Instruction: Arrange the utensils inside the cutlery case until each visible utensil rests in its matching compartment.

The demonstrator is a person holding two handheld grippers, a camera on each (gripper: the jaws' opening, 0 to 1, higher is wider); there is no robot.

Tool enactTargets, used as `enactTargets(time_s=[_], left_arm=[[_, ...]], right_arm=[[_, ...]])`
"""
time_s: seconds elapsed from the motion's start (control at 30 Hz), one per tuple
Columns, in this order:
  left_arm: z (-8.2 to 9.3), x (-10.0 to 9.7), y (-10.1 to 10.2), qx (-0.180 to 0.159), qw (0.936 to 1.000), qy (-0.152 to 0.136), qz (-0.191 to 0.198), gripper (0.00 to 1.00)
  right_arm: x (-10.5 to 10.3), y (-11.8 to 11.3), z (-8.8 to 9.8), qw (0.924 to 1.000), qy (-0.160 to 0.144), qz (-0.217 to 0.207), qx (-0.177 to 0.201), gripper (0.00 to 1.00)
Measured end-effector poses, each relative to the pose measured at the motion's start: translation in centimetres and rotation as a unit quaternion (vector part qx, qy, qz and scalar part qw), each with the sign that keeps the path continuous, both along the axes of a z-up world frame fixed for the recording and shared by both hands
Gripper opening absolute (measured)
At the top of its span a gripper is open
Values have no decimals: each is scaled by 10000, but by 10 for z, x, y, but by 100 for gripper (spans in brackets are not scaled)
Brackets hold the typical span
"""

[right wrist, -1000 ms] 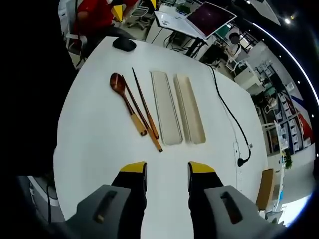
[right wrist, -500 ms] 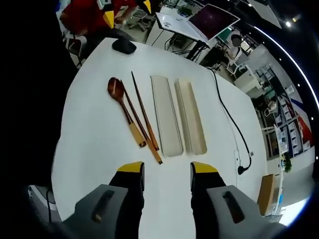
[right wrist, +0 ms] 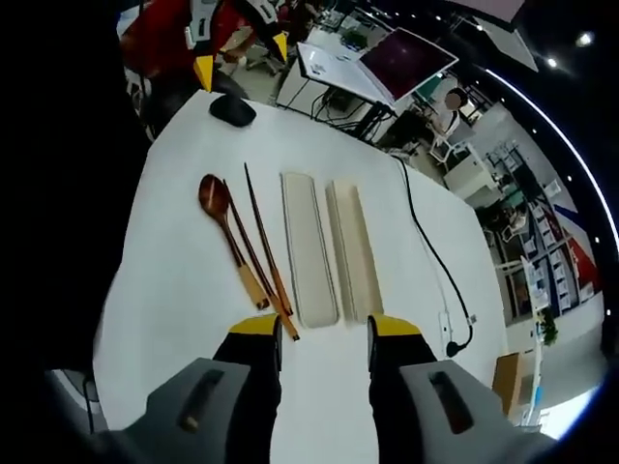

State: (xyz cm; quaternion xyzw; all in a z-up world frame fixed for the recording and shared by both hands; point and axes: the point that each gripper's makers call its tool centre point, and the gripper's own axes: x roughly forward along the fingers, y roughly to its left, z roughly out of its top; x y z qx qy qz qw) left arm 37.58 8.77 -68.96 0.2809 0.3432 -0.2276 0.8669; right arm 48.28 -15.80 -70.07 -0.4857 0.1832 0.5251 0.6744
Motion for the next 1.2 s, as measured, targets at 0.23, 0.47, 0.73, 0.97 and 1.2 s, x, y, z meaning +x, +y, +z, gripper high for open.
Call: enactTargets(time_s=[0.23, 0.47, 0.73, 0.97, 1.2], left_arm=[[0, -1, -4, -56, 10000, 35, -74, 73], [1, -3, -6, -74, 9999, -132, 35, 76], [-4, -14, -7, -42, 10000, 5, 58, 73], [1, -15, 2, 1, 9998, -35, 206, 73], [-6, -22, -6, -12, 9998, 101, 168, 72]], right_arm=[[-6, 12, -13, 9997, 243, 55, 49, 32], [-1, 16, -10, 9998, -96, 148, 48, 31], [-6, 27, -22, 9994, 49, 345, 24, 29], [-7, 37, -29, 9987, 266, 418, 76, 30], [-7, 42, -33, 9976, 384, 566, 33, 30]])
